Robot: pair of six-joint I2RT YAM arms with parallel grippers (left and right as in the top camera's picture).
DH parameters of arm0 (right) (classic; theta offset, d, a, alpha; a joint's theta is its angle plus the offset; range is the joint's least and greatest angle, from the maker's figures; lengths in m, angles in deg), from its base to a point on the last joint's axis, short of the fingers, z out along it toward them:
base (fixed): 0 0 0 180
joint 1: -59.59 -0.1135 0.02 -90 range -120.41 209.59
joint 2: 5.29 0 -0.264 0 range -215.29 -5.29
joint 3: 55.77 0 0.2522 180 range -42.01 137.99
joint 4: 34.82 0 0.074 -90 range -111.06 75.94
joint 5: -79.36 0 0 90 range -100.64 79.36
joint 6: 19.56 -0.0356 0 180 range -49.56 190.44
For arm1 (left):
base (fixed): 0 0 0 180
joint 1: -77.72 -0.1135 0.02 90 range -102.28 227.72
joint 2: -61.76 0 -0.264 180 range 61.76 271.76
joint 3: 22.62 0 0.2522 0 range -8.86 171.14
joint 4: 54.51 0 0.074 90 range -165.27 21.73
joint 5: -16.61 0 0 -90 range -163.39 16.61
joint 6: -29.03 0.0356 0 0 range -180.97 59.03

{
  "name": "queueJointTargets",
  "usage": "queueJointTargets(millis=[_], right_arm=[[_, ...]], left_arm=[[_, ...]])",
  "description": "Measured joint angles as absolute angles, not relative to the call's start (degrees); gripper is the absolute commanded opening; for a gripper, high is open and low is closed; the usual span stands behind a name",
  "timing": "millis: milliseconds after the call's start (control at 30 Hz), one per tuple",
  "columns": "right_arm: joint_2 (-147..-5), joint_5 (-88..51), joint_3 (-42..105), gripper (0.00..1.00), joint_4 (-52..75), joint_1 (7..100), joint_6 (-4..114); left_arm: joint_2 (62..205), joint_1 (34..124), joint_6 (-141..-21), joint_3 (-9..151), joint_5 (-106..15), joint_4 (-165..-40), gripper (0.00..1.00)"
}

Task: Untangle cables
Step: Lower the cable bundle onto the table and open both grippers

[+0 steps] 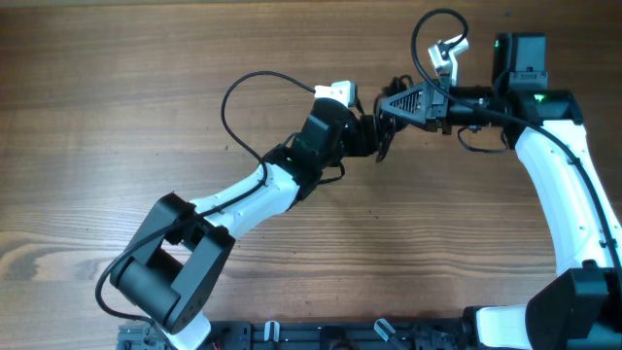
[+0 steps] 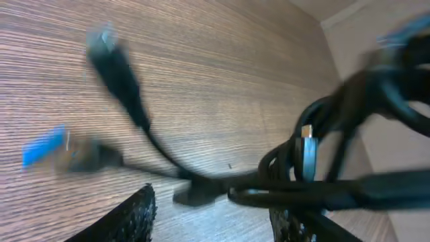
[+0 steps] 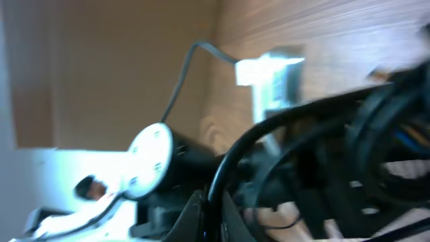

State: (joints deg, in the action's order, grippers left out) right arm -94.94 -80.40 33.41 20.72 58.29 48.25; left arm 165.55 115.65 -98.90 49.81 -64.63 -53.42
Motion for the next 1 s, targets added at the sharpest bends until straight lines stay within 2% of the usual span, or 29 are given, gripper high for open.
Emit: queueJointTargets(millis=[233, 367, 400, 467, 500, 667, 1000], right_arm=[[-94.9, -85.1, 33.4, 0.04, 20.5, 54.6, 48.2], [-94.9, -85.1, 33.4, 0.04, 20.5, 54.5, 48.2], [-94.9, -84.9, 33.4, 0.04, 20.5, 54.5, 48.2], [-94.9, -84.3, 33.4, 0.04, 20.5, 54.5, 48.3], [-94.9, -83.5, 33.4, 0.04, 20.5, 54.5, 48.3], [-94.9, -76.0, 33.4, 0.04, 20.5, 54.5, 48.3], [-94.9, -49.2, 33.4, 0.04, 21.9, 58.6, 48.3]], left_arm=[[165.6, 115.7, -103.7, 49.8, -72.5, -53.7, 0.56], [165.6, 115.7, -107.6, 49.8, -78.7, -57.6, 0.52], [165.6, 115.7, -108.3, 49.8, -79.9, -58.6, 0.47], [165.6, 115.6, -110.2, 49.8, -82.8, -62.4, 0.11], [165.7, 115.4, -111.0, 49.8, -83.5, -63.7, 0.04], [165.7, 113.8, -111.7, 49.8, -85.6, -70.9, 0.04], [164.0, 110.3, -106.4, 49.8, -82.0, -76.9, 0.04]])
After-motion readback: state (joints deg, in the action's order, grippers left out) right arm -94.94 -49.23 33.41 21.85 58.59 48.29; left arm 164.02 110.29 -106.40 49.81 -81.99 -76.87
